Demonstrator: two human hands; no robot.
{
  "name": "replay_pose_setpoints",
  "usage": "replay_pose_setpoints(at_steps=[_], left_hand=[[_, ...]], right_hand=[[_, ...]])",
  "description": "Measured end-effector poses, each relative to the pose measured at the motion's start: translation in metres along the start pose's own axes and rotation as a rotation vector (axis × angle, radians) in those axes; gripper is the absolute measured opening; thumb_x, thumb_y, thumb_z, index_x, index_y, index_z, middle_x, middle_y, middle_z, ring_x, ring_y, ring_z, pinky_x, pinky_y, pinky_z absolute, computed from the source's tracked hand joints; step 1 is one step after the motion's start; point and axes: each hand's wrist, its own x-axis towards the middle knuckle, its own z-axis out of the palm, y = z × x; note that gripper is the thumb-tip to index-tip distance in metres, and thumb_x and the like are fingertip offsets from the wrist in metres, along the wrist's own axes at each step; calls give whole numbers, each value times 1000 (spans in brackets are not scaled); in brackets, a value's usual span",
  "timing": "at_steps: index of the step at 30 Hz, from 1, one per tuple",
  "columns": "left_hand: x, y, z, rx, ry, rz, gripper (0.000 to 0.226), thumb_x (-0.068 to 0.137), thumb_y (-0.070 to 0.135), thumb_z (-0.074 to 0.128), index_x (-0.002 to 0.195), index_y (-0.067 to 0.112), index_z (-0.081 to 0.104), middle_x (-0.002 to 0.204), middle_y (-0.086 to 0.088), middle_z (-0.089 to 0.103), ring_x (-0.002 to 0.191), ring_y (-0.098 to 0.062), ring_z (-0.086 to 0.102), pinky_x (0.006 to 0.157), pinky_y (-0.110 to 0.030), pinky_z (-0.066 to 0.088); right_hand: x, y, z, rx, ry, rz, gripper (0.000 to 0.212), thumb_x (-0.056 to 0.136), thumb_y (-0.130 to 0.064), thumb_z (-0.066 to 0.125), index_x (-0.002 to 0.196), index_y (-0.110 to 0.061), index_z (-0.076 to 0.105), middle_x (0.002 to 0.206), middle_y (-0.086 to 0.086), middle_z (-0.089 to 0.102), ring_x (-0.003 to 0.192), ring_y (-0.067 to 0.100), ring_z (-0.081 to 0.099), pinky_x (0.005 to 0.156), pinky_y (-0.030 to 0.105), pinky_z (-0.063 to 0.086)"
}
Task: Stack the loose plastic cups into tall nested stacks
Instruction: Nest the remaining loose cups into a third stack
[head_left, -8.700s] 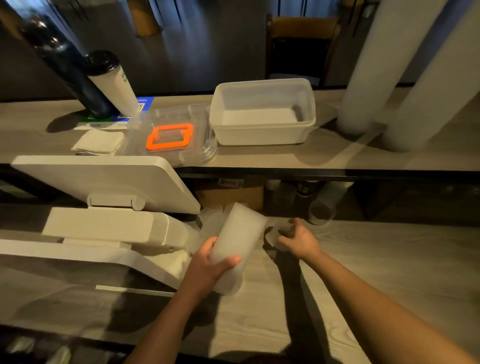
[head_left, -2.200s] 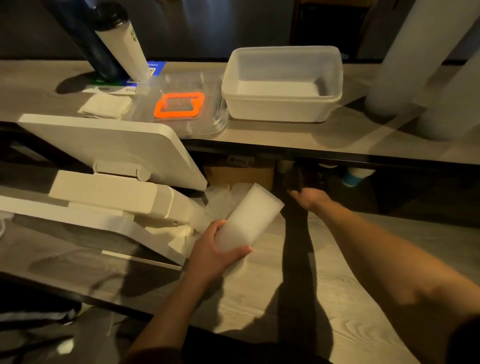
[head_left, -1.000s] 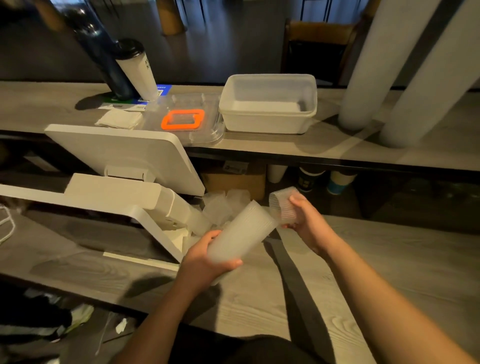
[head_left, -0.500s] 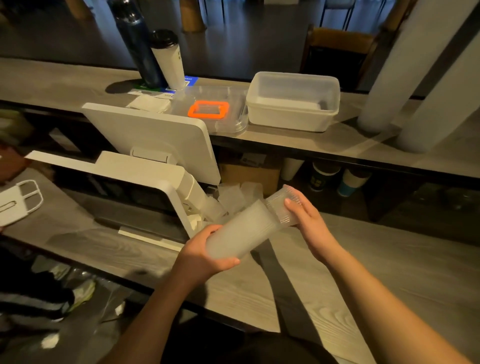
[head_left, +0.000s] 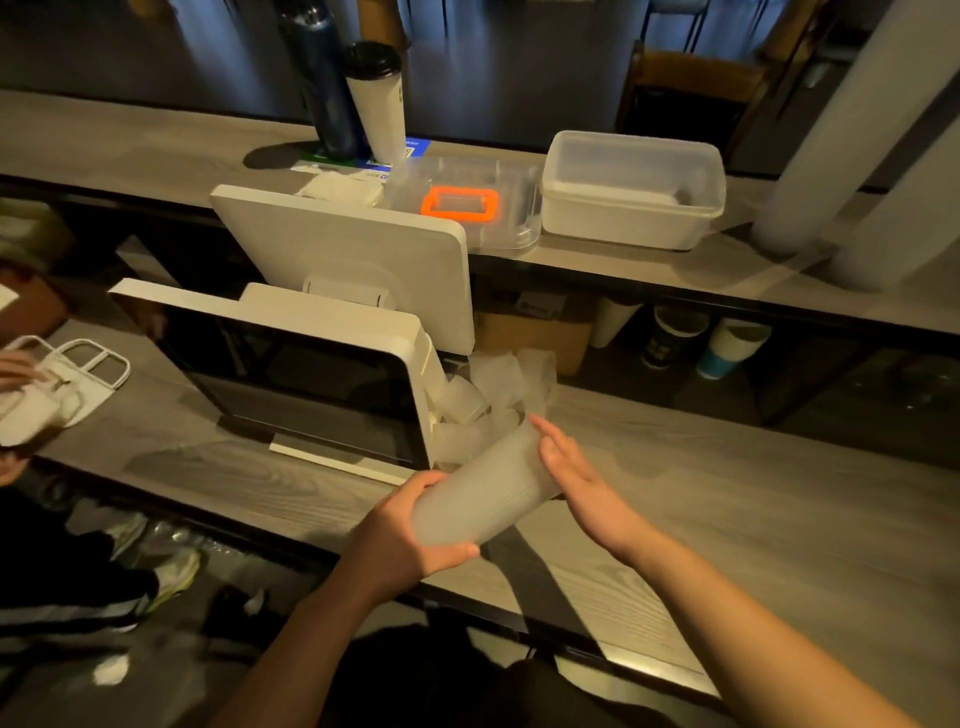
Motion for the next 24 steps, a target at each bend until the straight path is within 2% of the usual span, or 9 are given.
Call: replay_pose_setpoints(at_steps=[3,4,7,10,12,15,18,21,24], left_hand=[[-4,-21,-3,7,-143,-82,89,43,72,78,122,48,45,116,17,57,105,-8,58,92,-36,52],[-6,-28,-3,10,-180,-96,93,42,73,76,124,46,43,117,15,58,106,-10,59,95,-37,51],[-12,-44,-6,-85,-189,-123,90,42,68,76,121,42,42,118,10,59,110,-14,58,97,-35,49],[-17,-63,-11,-135,-160,-137,98,42,65,78,129,34,45,118,8,58,113,-15,58,94,-31,49],[-19,-76,-13,-140,-142,-160,109,42,66,80,138,30,43,123,4,56,114,-16,57,96,-35,50],[-21,-88,-16,-150,-134,-164,108,42,65,79,138,31,41,125,4,56,112,-13,57,91,-30,49],[-20,-98,-19,-148,-140,-160,110,44,63,80,141,28,42,125,4,58,110,-10,58,91,-30,50],[-17,-104,-22,-151,-162,-162,112,46,61,83,144,27,41,126,5,57,113,-10,57,96,-36,51],[-16,-106,-24,-157,-173,-163,112,47,61,83,145,28,39,127,7,56,113,-8,56,95,-35,52]], right_hand=[[0,0,20,28,-16,62,58,98,-59,23,153,-42,28,148,-22,28,134,1,27,94,10,35],[0,2,26,58,-20,73,57,99,-59,24,153,-43,29,147,-22,30,134,2,30,96,13,36],[6,11,41,162,34,87,64,94,-66,30,152,-40,31,146,-8,48,133,13,44,113,38,38],[16,20,47,157,223,113,55,100,-56,36,149,-31,38,126,1,59,118,18,56,105,35,45],[24,29,48,87,365,128,52,99,-52,47,144,-27,44,126,3,59,112,17,58,97,31,48],[38,41,50,-43,500,148,62,91,-51,64,143,-22,45,129,1,56,110,15,56,81,23,46],[58,47,54,-220,543,132,81,83,-52,73,149,-20,39,141,1,49,125,19,51,94,33,50],[82,48,59,-358,560,124,95,78,-53,78,153,-18,32,154,4,40,139,23,41,112,45,42],[100,47,65,-441,546,129,102,73,-49,84,154,-22,27,156,2,37,143,24,34,115,46,36]])
